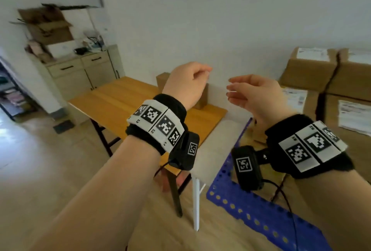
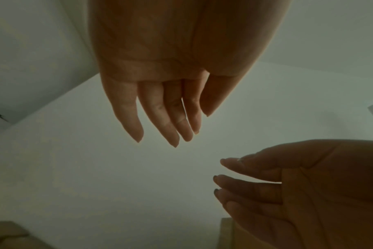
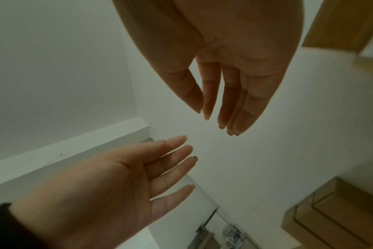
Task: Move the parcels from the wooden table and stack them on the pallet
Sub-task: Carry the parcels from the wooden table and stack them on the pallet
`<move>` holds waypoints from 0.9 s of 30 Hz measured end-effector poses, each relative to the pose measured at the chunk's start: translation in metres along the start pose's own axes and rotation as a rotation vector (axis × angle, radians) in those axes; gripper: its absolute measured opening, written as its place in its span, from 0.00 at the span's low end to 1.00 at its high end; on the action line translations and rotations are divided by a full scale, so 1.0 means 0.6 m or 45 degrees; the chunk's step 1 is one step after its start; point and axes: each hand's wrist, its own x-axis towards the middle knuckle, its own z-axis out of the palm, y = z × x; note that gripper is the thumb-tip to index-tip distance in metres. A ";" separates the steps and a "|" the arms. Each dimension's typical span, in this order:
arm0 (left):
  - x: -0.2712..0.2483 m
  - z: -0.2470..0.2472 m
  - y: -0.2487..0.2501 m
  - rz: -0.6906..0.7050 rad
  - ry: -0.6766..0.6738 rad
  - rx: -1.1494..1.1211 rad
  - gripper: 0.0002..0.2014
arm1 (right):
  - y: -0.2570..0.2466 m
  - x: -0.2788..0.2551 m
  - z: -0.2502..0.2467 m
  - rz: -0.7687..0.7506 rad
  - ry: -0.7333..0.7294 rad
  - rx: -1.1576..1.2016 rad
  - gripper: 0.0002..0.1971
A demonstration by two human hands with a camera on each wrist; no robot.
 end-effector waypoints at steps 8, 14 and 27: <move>0.011 -0.119 -0.163 -0.119 -0.023 -0.014 0.14 | 0.024 0.034 0.184 0.043 -0.033 0.005 0.05; 0.079 -0.124 -0.263 -0.185 -0.079 -0.017 0.14 | 0.069 0.124 0.247 0.115 -0.004 0.028 0.06; 0.366 -0.048 -0.451 -0.171 -0.309 0.103 0.14 | 0.162 0.415 0.339 0.214 0.120 -0.157 0.05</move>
